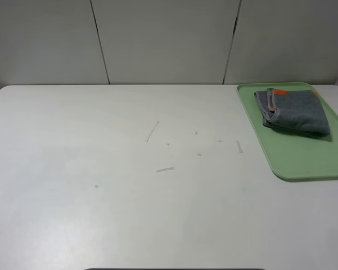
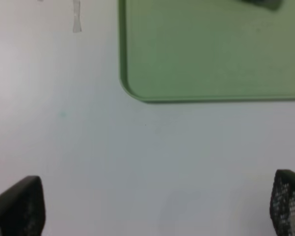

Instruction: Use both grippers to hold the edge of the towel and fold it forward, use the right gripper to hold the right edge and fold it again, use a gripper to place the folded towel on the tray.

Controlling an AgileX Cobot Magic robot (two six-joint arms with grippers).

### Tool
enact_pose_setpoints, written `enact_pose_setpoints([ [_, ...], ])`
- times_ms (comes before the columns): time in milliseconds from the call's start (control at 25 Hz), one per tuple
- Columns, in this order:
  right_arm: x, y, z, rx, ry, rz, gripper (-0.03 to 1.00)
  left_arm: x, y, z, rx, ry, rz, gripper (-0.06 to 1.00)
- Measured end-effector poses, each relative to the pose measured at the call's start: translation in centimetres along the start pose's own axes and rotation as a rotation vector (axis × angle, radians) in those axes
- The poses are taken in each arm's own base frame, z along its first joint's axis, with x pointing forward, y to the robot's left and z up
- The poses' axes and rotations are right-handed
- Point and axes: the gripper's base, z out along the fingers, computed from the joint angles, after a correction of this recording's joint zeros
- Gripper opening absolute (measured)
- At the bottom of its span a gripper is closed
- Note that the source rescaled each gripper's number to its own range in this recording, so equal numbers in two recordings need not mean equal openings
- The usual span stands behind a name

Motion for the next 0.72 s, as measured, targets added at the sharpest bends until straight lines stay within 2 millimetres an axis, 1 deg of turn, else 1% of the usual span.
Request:
enact_pose_setpoints([
  [120, 2.2, 0.0, -1.3, -0.002, -0.06, 0.0, 1.0, 0.0, 0.0, 0.0, 0.0, 0.0, 0.0, 1.0],
  [280, 5.8, -0.1, -2.1, -0.003, -0.127, -0.001, 1.0, 0.0, 0.0, 0.0, 0.0, 0.0, 0.0, 1.0],
  [440, 9.6, -0.2, -1.8, -0.005, -0.212, -0.002, 1.0, 0.0, 0.0, 0.0, 0.0, 0.0, 0.0, 1.0],
  [600, 12.8, -0.3, -1.4, -0.008, -0.32, -0.003, 1.0, 0.0, 0.0, 0.0, 0.0, 0.0, 0.0, 1.0],
  [720, 14.6, -0.3, -1.3, -0.01, -0.413, -0.005, 1.0, 0.0, 0.0, 0.0, 0.0, 0.0, 0.0, 1.0],
])
